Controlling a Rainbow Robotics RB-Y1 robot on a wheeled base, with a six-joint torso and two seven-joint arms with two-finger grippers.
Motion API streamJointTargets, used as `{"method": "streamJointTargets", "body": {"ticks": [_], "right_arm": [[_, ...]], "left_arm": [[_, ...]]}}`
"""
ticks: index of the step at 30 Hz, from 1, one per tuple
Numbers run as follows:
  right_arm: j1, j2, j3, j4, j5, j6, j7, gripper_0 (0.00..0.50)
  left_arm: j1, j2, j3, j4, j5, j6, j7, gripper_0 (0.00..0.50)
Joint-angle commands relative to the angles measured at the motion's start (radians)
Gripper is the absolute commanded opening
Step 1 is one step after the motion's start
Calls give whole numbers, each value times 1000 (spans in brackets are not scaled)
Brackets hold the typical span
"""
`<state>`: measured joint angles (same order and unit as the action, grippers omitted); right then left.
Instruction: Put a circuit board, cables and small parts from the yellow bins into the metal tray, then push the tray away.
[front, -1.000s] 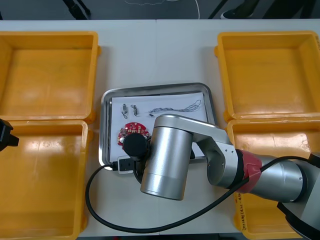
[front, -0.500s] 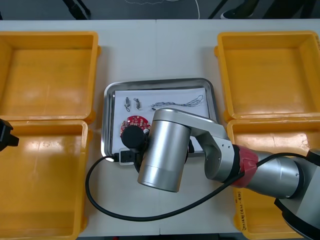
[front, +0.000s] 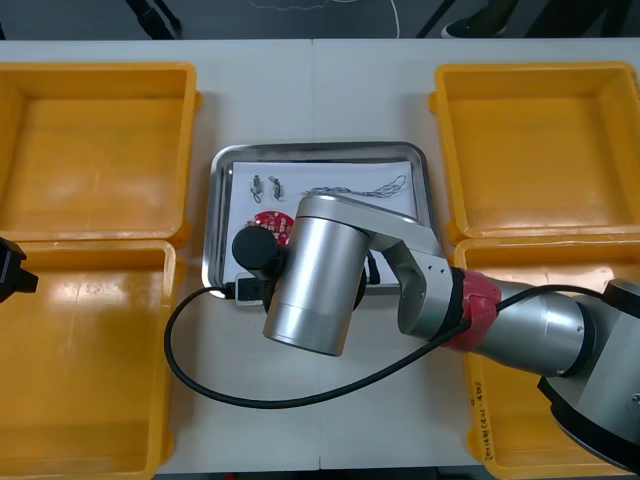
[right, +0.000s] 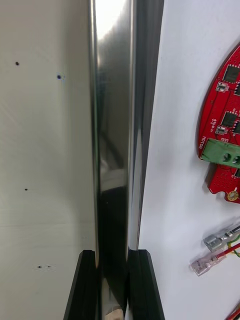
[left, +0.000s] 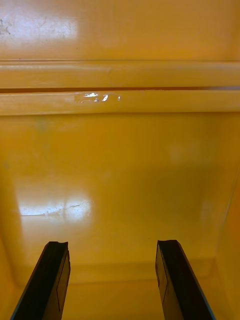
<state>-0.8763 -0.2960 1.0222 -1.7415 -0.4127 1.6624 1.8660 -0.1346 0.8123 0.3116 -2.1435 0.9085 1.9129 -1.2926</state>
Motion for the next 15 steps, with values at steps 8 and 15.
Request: {"method": "streamJointTargets", "body": {"ticks": [8, 15], "right_arm": [[-90, 37, -36, 74, -6, -59, 73, 0], [-124, 37, -42, 126, -32, -95, 91, 0]], "left_arm": [[15, 41, 29, -30, 7, 7, -60, 500], [15, 41, 29, -30, 7, 7, -60, 500]]}}
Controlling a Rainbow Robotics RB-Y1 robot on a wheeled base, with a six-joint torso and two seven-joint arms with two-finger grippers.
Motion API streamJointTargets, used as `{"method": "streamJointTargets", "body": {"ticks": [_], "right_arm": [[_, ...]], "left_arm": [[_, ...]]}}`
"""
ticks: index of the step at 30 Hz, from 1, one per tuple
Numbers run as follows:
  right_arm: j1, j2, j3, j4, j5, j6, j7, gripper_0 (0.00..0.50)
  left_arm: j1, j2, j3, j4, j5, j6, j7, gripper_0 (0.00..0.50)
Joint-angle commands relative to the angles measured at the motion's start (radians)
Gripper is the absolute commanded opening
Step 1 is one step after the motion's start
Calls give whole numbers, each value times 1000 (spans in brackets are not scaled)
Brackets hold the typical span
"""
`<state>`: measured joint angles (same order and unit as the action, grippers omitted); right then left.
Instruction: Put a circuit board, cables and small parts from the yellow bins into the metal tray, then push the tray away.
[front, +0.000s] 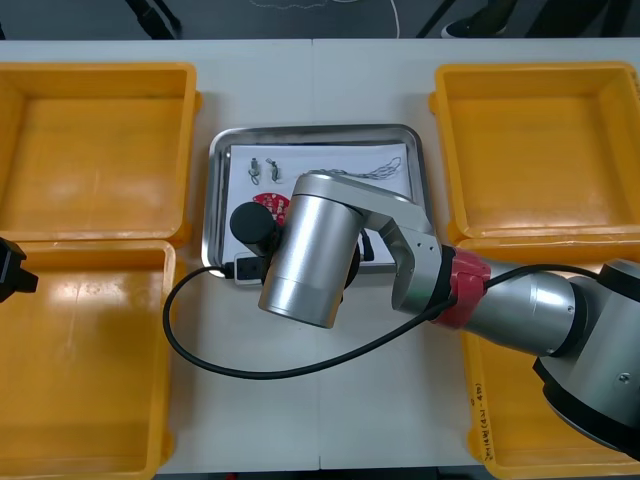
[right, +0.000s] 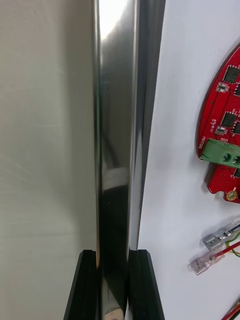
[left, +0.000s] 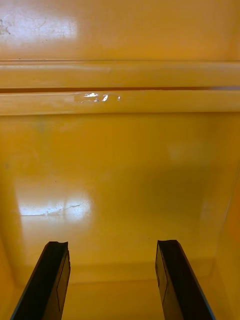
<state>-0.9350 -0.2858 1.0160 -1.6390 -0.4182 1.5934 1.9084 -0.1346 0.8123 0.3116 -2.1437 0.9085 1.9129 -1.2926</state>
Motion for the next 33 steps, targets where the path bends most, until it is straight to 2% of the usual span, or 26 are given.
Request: {"method": "streamJointTargets", "body": {"ticks": [1, 14, 33], "right_arm": [[-73, 27, -36, 36, -33, -33, 54, 0], [-125, 45, -56, 145, -40, -93, 96, 0], [-171, 50, -108, 229, -39, -136, 147, 0]], "left_arm": [[15, 41, 29, -30, 7, 7, -60, 500], [15, 41, 29, -30, 7, 7, -60, 500], [15, 41, 29, -30, 7, 7, -60, 500]]}}
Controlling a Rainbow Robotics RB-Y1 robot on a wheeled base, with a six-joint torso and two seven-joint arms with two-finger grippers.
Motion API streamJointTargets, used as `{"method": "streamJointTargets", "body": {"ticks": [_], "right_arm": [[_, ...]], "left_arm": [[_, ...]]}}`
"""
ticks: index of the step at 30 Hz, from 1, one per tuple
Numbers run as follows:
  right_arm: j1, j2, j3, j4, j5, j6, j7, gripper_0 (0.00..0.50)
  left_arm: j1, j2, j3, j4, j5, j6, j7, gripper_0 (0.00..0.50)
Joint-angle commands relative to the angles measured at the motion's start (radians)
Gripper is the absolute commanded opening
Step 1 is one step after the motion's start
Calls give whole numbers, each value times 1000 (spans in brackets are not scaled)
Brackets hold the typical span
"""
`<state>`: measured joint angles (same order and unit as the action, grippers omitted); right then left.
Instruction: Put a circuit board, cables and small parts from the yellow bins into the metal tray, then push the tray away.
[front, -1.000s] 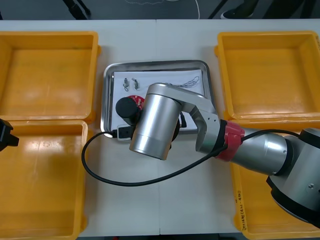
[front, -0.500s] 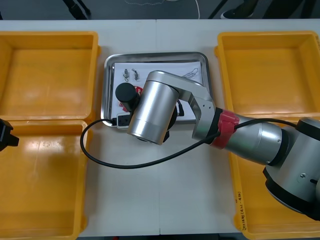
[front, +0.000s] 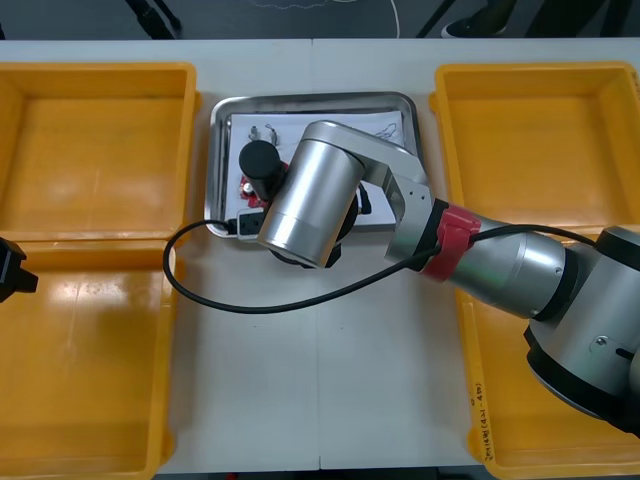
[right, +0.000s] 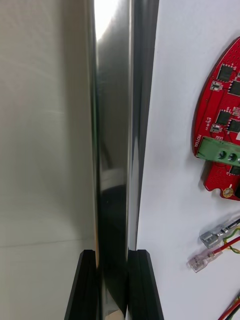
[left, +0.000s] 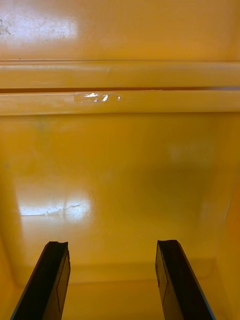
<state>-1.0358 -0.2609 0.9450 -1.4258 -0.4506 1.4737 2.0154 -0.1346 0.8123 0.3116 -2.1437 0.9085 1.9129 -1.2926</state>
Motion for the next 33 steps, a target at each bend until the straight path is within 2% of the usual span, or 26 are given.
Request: {"method": "streamJointTargets", "body": {"ticks": [1, 10, 18, 33], "right_arm": [[-72, 25, -38, 22, -7, -18, 43, 0], [-109, 32, -57, 91, -8, -67, 66, 0], [-150, 34, -60, 163, -56, -130, 82, 0], [-170, 32, -107, 183, -40, -144, 118, 0]], "left_arm": [[15, 41, 29, -30, 7, 7, -60, 500], [15, 41, 29, -30, 7, 7, -60, 500], [15, 41, 29, -30, 7, 7, -60, 500], [15, 41, 29, -30, 7, 7, -60, 500]]}}
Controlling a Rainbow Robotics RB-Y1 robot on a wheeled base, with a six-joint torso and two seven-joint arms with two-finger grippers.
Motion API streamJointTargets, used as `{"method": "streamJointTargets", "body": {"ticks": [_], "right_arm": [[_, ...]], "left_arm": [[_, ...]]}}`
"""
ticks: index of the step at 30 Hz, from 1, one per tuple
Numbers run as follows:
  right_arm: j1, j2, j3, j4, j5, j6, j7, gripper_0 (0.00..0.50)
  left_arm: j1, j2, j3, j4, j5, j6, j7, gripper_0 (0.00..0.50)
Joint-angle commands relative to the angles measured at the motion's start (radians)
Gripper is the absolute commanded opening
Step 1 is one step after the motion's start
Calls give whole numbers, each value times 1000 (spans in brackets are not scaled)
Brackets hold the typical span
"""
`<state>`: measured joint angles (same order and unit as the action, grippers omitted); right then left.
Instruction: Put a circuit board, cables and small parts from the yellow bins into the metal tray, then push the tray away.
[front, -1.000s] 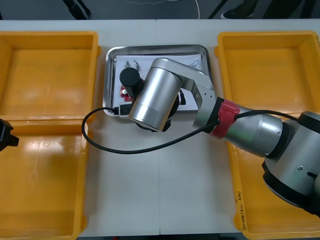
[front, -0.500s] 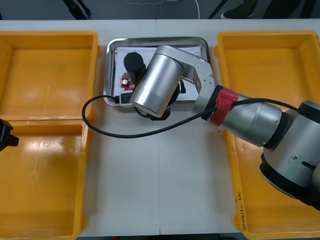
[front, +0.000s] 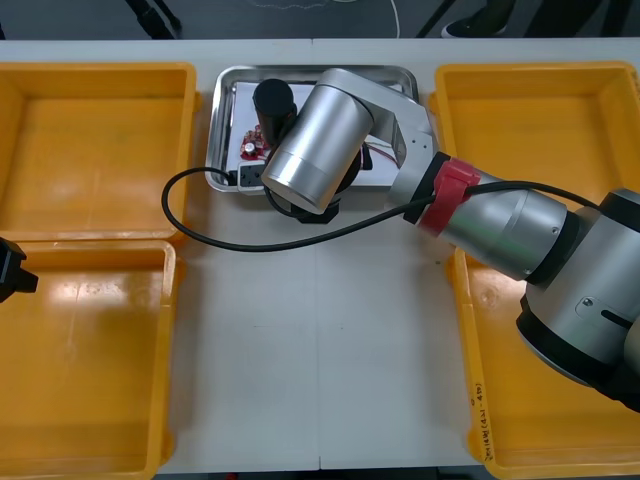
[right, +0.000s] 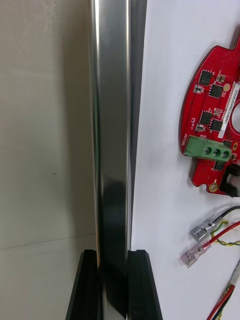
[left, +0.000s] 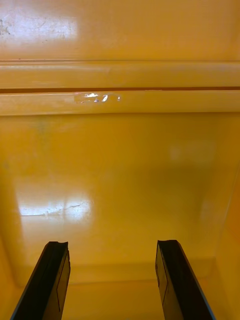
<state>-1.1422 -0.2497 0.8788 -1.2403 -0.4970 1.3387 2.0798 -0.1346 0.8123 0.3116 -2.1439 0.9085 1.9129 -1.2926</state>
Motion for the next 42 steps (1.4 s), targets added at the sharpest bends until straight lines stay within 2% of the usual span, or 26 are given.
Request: {"method": "streamJointTargets", "body": {"ticks": [1, 6, 28, 42], "right_arm": [[-64, 23, -44, -1, 11, -9, 57, 0], [-64, 23, -46, 2, 31, -27, 65, 0], [-77, 23, -50, 87, 34, -142, 77, 0], [-77, 23, -50, 91, 43, -156, 85, 0]], "left_arm": [[15, 41, 29, -30, 7, 7, -60, 500], [15, 41, 29, -30, 7, 7, -60, 500], [15, 41, 29, -30, 7, 7, -60, 500], [15, 41, 29, -30, 7, 7, -60, 500]]}}
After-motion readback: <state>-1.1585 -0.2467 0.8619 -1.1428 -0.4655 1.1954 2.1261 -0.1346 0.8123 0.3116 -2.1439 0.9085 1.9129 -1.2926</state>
